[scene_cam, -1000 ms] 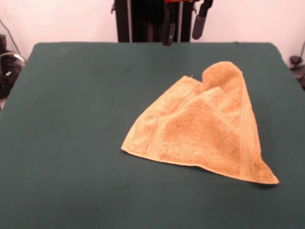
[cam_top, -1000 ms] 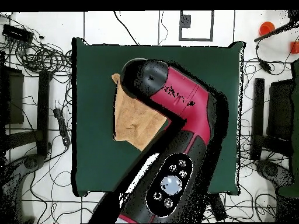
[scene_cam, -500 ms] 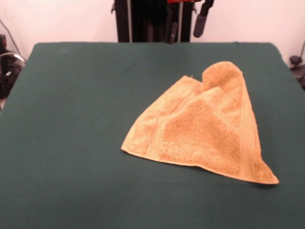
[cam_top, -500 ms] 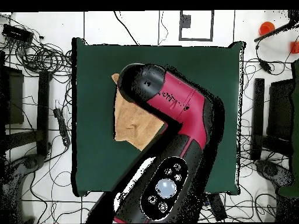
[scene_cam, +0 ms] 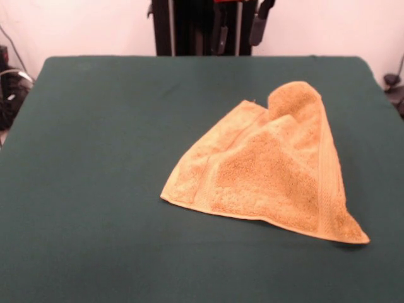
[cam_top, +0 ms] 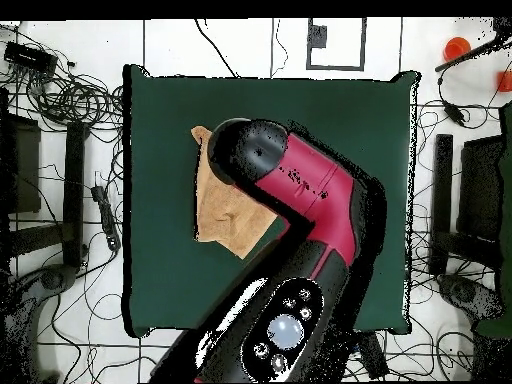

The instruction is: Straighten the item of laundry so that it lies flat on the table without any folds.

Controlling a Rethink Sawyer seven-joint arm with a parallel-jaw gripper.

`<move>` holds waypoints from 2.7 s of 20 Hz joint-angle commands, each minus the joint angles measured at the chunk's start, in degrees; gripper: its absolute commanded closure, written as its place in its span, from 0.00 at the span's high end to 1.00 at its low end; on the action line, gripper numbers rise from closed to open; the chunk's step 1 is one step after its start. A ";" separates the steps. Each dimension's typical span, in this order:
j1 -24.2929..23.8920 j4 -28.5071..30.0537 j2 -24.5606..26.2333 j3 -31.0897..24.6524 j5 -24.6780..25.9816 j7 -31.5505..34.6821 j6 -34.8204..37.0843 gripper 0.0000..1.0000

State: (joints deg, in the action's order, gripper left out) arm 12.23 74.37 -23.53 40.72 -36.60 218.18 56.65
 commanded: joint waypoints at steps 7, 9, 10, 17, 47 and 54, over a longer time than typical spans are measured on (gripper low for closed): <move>2.42 11.67 -0.41 -6.19 -7.46 13.62 -9.55 1.00; 2.23 11.88 -0.61 -6.72 -8.05 12.74 -10.73 1.00; 2.21 11.93 -0.72 -6.91 -8.35 12.62 -10.76 1.00; 2.38 12.51 -1.45 -7.07 -9.11 12.07 -11.17 1.00; 3.12 11.93 0.32 -8.47 -13.12 11.37 -12.28 1.00; 2.95 11.55 0.50 -8.44 -12.97 11.08 -12.52 1.00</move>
State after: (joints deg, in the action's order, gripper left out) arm 13.53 79.19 -26.99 40.21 -47.82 218.18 46.14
